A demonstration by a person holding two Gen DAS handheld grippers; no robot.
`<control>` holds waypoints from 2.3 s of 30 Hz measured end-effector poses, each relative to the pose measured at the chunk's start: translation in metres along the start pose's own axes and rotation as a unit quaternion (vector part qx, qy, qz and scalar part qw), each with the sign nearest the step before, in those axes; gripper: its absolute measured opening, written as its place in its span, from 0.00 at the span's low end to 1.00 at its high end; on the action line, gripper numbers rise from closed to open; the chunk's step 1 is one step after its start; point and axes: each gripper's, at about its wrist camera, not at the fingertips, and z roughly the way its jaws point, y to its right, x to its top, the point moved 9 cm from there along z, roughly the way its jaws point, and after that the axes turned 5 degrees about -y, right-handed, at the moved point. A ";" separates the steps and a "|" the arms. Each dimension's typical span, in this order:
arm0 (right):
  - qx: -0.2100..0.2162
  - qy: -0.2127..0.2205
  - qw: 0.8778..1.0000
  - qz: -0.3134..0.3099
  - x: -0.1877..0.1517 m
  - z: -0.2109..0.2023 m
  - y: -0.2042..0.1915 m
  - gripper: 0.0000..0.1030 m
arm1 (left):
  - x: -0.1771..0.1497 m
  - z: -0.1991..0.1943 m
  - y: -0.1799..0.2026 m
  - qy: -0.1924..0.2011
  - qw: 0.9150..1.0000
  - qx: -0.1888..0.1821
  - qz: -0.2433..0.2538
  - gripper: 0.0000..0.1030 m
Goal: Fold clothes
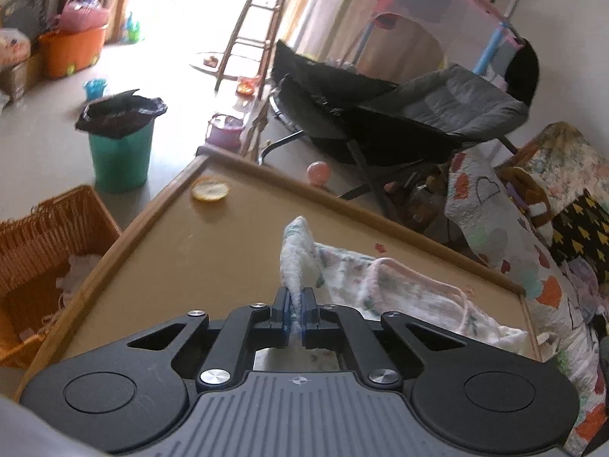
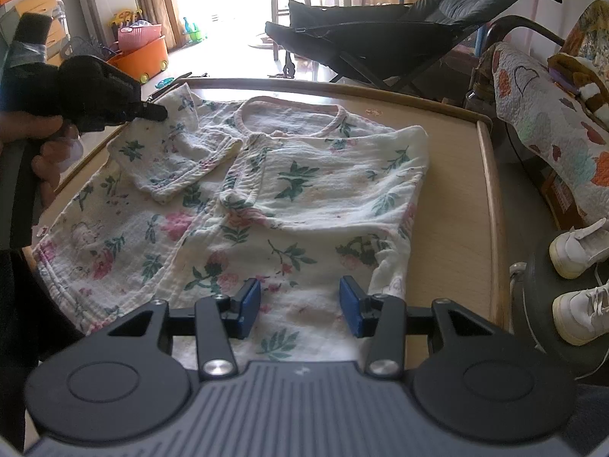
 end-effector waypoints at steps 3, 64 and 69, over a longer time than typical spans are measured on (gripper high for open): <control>0.000 0.000 1.000 0.000 0.000 0.000 0.000 0.44 | 0.000 -0.008 0.019 0.007 0.999 -0.005 0.040 0.05; -0.053 0.026 0.998 0.005 0.013 -0.022 0.014 0.44 | -0.080 -0.093 -0.052 -0.003 0.986 -0.065 -0.154 0.63; -0.066 0.036 0.997 0.028 0.023 -0.027 0.025 0.44 | -0.084 -0.083 -0.059 -0.009 0.983 -0.063 -0.173 0.63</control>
